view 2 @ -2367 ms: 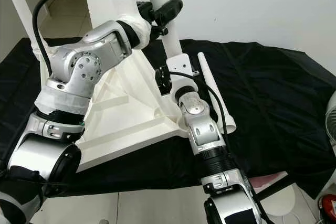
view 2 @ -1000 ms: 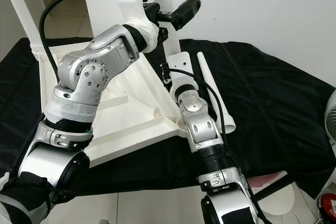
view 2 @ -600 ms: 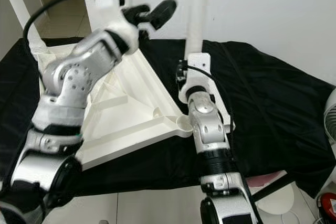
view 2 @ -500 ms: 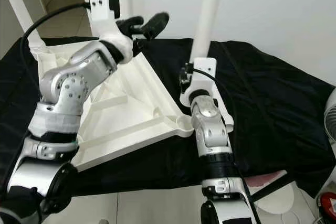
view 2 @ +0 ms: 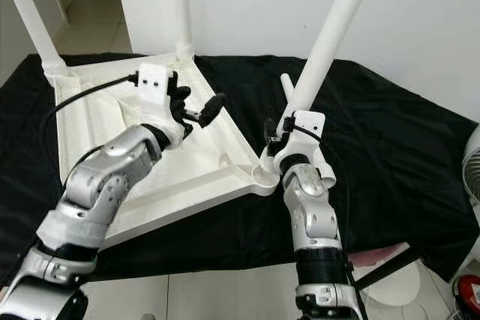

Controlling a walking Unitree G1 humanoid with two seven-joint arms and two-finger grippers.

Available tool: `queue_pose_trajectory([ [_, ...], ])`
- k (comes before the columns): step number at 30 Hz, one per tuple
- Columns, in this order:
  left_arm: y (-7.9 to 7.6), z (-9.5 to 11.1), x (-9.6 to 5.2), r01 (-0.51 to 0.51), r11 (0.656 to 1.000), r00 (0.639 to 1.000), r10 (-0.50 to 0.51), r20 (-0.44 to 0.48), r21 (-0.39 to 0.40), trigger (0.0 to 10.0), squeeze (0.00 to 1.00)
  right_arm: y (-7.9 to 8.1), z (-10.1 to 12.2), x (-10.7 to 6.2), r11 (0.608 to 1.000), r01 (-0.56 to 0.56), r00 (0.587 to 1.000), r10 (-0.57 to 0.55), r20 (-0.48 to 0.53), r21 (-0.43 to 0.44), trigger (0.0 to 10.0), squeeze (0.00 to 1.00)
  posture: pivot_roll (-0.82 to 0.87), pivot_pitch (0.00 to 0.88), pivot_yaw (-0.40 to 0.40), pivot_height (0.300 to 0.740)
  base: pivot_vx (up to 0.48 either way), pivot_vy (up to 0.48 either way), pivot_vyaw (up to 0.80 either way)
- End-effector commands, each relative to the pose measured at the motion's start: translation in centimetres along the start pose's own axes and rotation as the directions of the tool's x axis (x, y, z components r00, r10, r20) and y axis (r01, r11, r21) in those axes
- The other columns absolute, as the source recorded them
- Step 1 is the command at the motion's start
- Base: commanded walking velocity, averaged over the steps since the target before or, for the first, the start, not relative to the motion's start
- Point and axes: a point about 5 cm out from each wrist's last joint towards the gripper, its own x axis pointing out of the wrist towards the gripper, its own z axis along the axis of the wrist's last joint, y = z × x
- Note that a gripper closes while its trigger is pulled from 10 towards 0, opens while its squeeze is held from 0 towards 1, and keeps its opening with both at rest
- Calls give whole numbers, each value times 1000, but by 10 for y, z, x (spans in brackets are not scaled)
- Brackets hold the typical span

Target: Building children table

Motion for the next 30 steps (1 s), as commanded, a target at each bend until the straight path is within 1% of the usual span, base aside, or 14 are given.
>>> queue_pose_trajectory([
  [1,-19,-8,-8,281,960,960,-280,-11,21,10000,0,3,1,-4,999,-38,999,38,37,9,10000,0,24,10,-39,740,0,0,0],
  [3,-20,-20,-12,295,954,954,-291,-71,49,10000,0,4,1,-6,998,-68,997,67,45,15,10000,0,25,9,-40,740,0,0,0],
  [4,-20,-20,-12,295,954,954,-291,-71,49,10000,0,4,1,-6,998,-68,997,67,45,15,10000,0,25,9,-40,740,0,0,0],
  [5,-22,-24,-14,310,948,948,-304,-92,67,10000,0,5,1,-6,997,-78,996,77,46,16,10000,0,29,9,-45,740,0,0,0],
  [7,-25,-29,-16,327,941,942,-318,-104,89,10000,0,5,1,-7,996,-87,995,86,45,19,10000,0,29,9,-45,740,0,0,0],
  [10,-27,-32,-19,338,936,938,-328,-111,94,10000,0,4,0,-7,996,-91,995,90,45,13,10000,0,30,12,-46,740,0,0,0],
  [12,-29,-41,-25,367,924,924,-350,-155,104,10000,0,-3,-11,-9,996,-85,996,85,9,-7,10000,0,34,19,-53,740,0,0,0],
  [13,-29,-41,-25,367,924,924,-350,-155,104,10000,0,-3,-11,-9,996,-85,996,85,9,-7,10000,0,34,19,-53,740,0,0,0],
  [15,-26,-46,-27,348,932,927,-326,-186,100,10000,0,-9,-22,-11,996,-88,996,88,-34,-25,10000,0,33,27,-55,740,0,0,0],
  [16,-25,-46,-27,339,936,930,-318,-186,94,10000,0,-12,-25,-11,996,-86,995,84,-47,-36,10000,0,32,34,-58,740,0,0,0],
  [21,-26,-49,-29,331,939,926,-306,-222,87,10000,0,-18,-35,-10,994,-101,991,97,-87,-46,10000,0,32,45,-59,740,0,0,0],
  [26,-27,-49,-30,332,941,923,-309,-228,68,10000,0,-17,-39,-9,989,-131,987,124,-102,-65,10000,0,30,49,-58,740,0,0,0],
  [28,-26,-50,-31,349,935,915,-326,-236,58,10000,0,-15,-40,-8,980,-173,981,163,-105,-94,10000,0,34,53,-59,740,0,0,0],
  [30,-26,-50,-31,355,933,912,-332,-240,55,10000,0,-14,-40,-8,976,-191,978,180,-106,-103,10000,0,34,53,-59,740,0,0,0],
])
